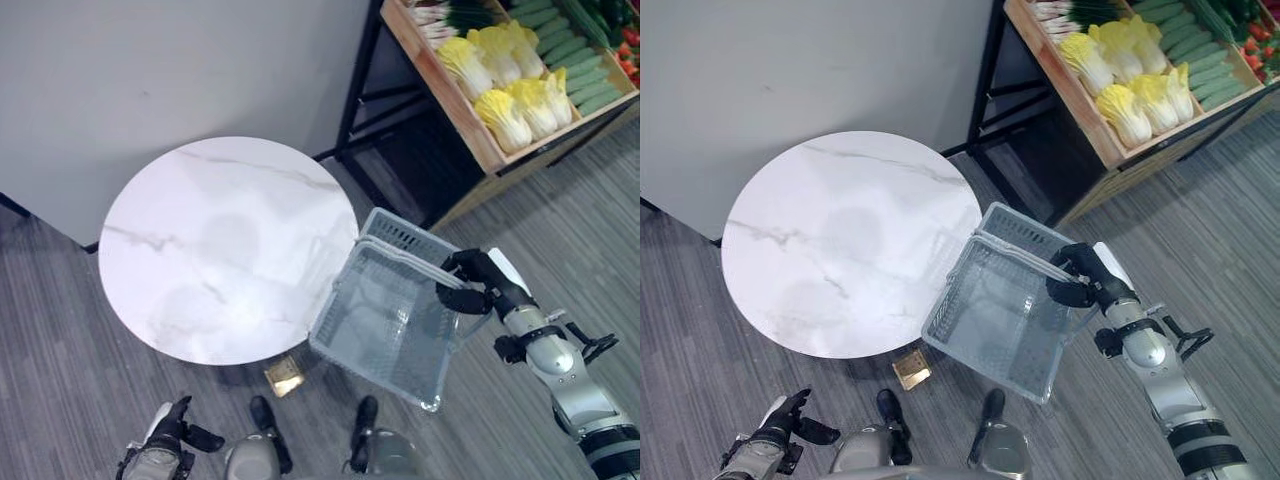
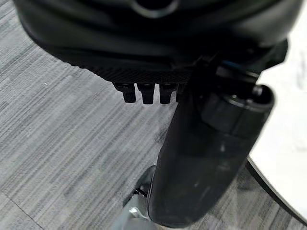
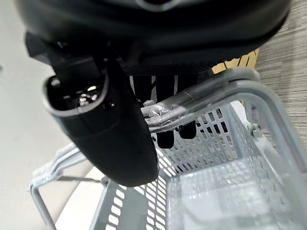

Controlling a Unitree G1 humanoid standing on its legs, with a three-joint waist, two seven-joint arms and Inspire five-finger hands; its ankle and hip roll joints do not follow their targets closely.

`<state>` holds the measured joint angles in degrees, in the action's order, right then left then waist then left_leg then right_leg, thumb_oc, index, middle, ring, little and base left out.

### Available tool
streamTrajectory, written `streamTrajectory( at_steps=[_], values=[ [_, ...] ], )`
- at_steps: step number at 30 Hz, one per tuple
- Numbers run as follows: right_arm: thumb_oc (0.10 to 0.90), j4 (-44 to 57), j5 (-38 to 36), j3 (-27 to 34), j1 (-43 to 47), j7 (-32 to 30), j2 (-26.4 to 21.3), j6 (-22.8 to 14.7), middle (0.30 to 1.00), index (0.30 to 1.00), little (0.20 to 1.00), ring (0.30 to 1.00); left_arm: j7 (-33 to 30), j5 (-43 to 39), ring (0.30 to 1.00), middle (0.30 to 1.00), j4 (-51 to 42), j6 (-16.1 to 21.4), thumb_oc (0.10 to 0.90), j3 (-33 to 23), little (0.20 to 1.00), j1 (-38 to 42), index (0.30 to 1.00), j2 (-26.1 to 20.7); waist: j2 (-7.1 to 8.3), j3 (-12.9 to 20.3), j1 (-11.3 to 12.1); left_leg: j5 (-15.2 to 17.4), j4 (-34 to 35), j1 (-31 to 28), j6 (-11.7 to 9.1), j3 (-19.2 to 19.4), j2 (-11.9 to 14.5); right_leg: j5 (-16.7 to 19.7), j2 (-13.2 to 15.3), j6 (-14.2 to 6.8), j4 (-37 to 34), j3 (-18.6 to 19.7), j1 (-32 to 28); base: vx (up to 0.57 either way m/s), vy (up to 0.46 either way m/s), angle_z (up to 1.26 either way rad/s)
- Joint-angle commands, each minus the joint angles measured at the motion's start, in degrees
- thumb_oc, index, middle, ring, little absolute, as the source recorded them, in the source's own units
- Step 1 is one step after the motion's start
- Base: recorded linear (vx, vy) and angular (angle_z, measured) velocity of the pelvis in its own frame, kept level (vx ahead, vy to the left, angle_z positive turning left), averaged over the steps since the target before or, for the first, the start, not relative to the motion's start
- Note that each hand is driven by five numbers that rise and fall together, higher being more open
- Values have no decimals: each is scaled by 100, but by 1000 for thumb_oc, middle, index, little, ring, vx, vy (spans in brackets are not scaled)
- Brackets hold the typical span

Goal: Get the vegetables into the basket

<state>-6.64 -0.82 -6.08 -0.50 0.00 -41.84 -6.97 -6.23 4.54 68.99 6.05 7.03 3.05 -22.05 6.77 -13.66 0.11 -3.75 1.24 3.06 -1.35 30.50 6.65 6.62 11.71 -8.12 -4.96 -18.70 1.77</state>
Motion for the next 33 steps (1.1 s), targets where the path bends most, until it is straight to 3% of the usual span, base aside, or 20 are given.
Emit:
streamTrajectory(
  at_steps=[1,5,10,12,13,14,16,18,20,21,23,27,33],
  values=[
    [400,657,-215,637,470,-286,-377,-595,300,300,300,300,-56,175,1000,1000,264,52,900,55,1000,-62,1000,-7,-44,408,-4,8,-242,35,-469,-193,409,-87,170,-337,523,50,42,-24,-178,-20],
    [400,934,-256,862,145,-219,-499,-640,300,300,300,300,-51,191,1000,1000,281,54,900,117,1000,-30,1000,157,-265,366,-115,-329,-128,-14,-670,-226,672,-307,-108,-176,496,35,-10,-30,-244,-5],
    [400,1115,-228,990,13,-213,-592,-706,300,300,300,300,-32,236,1000,1000,258,61,900,230,1000,13,1000,262,-432,307,-201,-486,-210,19,-814,-293,878,-472,-312,-38,516,39,-70,-20,-176,-3],
    [400,1203,-152,1049,-23,-232,-701,-736,300,300,300,300,-38,217,1000,1000,183,79,900,259,1000,51,1000,296,-501,221,-238,-449,-592,123,-895,-464,1017,-562,-426,78,486,84,-159,-19,-210,3],
    [400,1194,-133,1054,-14,-265,-730,-760,300,300,300,300,-61,169,1000,1000,165,94,900,254,1000,51,1000,318,-509,188,-206,-434,-721,156,-903,-754,951,-576,-461,105,465,159,-178,-3,-93,0],
    [400,1193,-133,1055,-14,-266,-732,-761,300,300,300,300,-61,169,1000,1000,166,94,900,255,1000,52,1000,320,-513,183,-213,-426,-737,163,-904,-766,956,-578,-465,106,463,151,-185,-10,-48,-10],
    [400,1129,-130,1007,82,-322,-747,-776,300,300,300,300,-107,73,1000,1000,138,97,900,229,1000,43,1000,365,-514,151,-155,-339,-675,304,-835,-1462,683,-547,-466,113,410,305,-141,-13,-26,-24],
    [400,924,-142,794,361,-367,-744,-791,300,300,300,300,-167,-90,1000,1000,140,131,900,199,1000,-4,1000,421,-487,164,-16,-189,-343,502,-705,-2556,194,-485,-548,119,405,719,1,29,-48,-36],
    [400,824,-158,684,496,-356,-739,-784,300,300,300,300,-190,-118,1000,1000,155,144,900,207,1000,-50,1000,423,-464,179,58,-193,-205,510,-650,-2969,-23,-448,-640,140,407,963,54,52,-12,-84],
    [400,823,-158,682,499,-357,-739,-785,300,300,300,300,-190,-118,1000,1000,155,144,900,205,1000,-50,1000,423,-462,177,59,-194,-203,505,-649,-2966,-24,-449,-640,140,408,966,53,44,21,-106],
    [400,713,-206,460,730,-321,-690,-815,300,300,300,300,-218,-150,1000,1000,131,167,900,225,1000,-116,1000,441,-428,154,160,-101,-264,548,-526,-3475,-302,-444,-718,147,507,1322,134,39,62,-72],
    [400,688,-213,468,701,-285,-677,-782,300,300,300,300,-198,-95,1000,1000,147,174,900,284,1000,-104,1000,436,-426,169,121,-90,-155,412,-471,-3262,-293,-443,-708,118,549,1481,161,24,148,-53],
    [400,690,-93,562,568,-315,-486,-701,300,300,300,300,-174,93,1000,1000,170,178,900,409,1000,-63,1000,394,-350,163,-58,85,-7,186,-241,-2709,-393,-256,-520,-113,621,1931,403,-25,222,-43]
  ],
)
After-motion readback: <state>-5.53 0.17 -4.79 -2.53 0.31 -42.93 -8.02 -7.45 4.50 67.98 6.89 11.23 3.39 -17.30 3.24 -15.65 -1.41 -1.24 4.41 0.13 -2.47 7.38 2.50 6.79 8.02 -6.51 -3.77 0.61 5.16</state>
